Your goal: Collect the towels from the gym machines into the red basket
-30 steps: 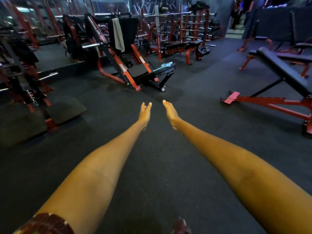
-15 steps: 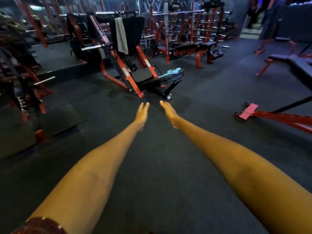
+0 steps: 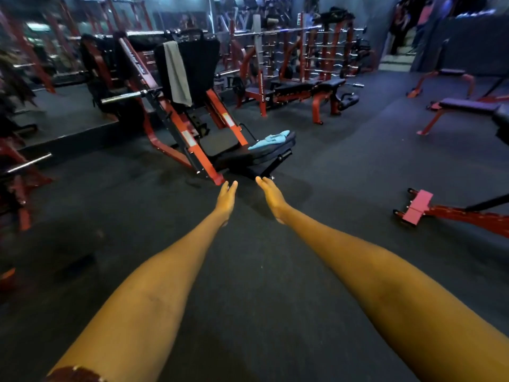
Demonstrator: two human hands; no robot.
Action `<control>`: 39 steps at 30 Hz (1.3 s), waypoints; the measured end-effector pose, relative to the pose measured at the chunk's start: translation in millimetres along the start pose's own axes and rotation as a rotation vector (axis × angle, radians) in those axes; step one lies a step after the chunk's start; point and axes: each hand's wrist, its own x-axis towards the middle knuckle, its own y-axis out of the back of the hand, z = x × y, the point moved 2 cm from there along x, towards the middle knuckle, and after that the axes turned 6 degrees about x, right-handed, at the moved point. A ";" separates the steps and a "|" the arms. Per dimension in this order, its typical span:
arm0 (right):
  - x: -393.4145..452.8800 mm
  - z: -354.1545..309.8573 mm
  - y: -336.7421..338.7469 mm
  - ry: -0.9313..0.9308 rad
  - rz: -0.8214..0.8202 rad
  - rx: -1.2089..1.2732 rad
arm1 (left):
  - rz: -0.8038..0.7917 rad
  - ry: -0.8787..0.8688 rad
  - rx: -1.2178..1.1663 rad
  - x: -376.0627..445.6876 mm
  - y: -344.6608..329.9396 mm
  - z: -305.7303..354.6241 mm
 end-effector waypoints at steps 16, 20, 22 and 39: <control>335.4 -31.2 58.7 -0.098 0.043 0.078 | -0.071 0.017 -0.077 342.5 -103.6 35.2; 418.3 -44.1 93.9 -0.142 0.035 0.107 | -0.061 0.054 -0.078 425.2 -119.5 50.2; 455.2 -54.8 102.9 -0.158 0.040 0.120 | -0.070 0.066 -0.081 462.5 -129.0 61.8; 807.1 -40.8 131.6 -0.231 0.058 0.111 | -0.098 0.164 -0.074 811.6 -219.3 69.6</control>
